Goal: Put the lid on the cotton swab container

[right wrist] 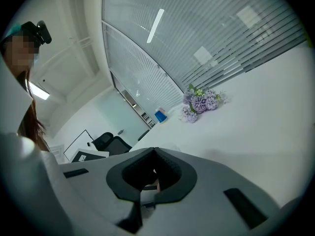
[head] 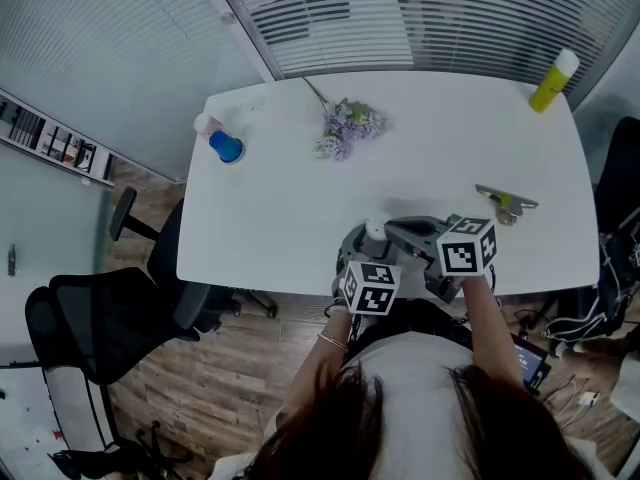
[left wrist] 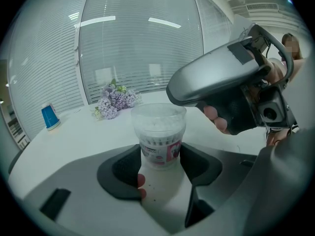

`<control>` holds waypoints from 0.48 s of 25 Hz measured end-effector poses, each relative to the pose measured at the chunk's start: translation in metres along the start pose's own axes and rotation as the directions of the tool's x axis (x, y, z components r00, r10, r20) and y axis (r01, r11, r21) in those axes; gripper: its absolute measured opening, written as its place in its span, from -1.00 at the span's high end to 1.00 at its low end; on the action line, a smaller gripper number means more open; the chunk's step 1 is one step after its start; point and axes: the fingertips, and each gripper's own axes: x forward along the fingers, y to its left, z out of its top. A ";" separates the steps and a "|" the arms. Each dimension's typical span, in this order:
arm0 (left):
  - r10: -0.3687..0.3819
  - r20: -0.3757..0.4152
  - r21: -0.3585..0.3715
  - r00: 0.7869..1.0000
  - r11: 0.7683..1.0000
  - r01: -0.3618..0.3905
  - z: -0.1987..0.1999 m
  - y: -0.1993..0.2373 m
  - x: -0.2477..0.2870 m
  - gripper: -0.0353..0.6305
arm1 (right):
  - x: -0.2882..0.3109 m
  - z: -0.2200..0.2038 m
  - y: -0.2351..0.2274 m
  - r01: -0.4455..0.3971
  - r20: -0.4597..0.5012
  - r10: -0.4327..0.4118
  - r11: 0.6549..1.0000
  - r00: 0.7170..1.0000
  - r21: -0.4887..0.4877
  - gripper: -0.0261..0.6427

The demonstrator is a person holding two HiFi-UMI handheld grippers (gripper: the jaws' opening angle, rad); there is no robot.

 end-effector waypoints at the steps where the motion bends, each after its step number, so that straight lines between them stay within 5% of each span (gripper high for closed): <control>1: -0.001 0.000 -0.001 1.000 1.000 0.001 0.000 0.000 0.000 0.10 | 0.000 0.000 0.000 -0.001 -0.001 0.001 1.000 1.000 0.000 0.84; 12: -0.007 -0.003 -0.006 1.000 1.000 0.007 0.000 0.001 -0.001 0.10 | 0.000 -0.002 0.001 0.002 -0.025 -0.003 1.000 1.000 -0.011 0.84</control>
